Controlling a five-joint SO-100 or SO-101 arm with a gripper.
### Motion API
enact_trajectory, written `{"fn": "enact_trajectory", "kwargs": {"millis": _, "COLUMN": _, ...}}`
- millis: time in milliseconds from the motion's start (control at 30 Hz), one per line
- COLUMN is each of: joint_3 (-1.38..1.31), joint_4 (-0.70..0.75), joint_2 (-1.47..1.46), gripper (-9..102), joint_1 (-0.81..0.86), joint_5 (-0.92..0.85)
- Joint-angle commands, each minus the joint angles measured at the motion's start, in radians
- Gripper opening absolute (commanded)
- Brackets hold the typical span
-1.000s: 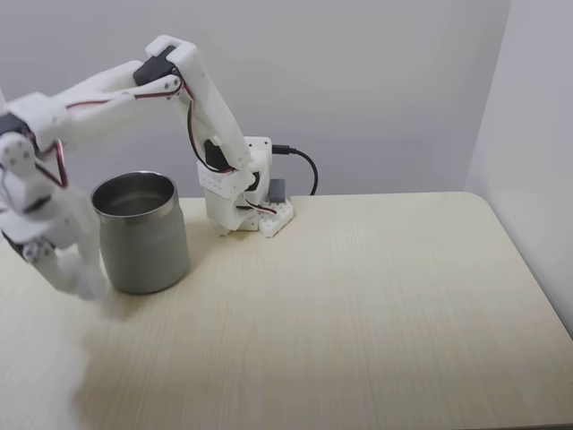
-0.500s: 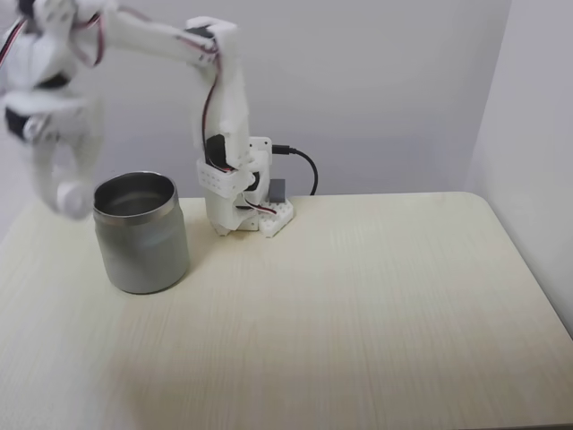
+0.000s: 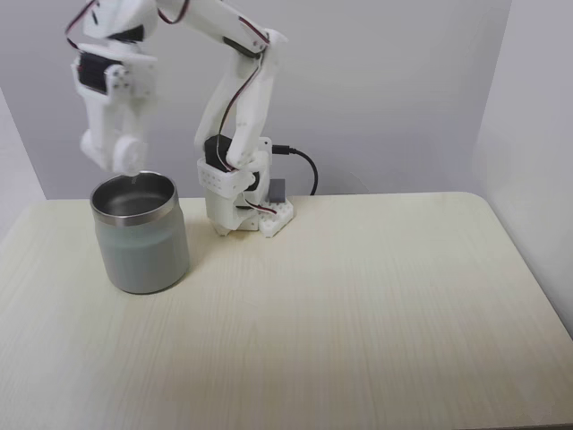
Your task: Grasp a dressing and put it in the cup.
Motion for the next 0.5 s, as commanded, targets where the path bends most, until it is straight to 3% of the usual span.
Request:
{"fn": "enact_trajectory", "kwargs": {"millis": 0, "joint_3": -0.025, "joint_4": 0.037, "joint_2": -0.049, "gripper": 0, "joint_1": 0.069, "joint_5": -0.066}}
{"fn": "enact_trajectory", "kwargs": {"millis": 467, "joint_3": -0.298, "joint_4": -0.144, "joint_2": -0.127, "gripper": 0, "joint_1": 0.106, "joint_5": -0.239}}
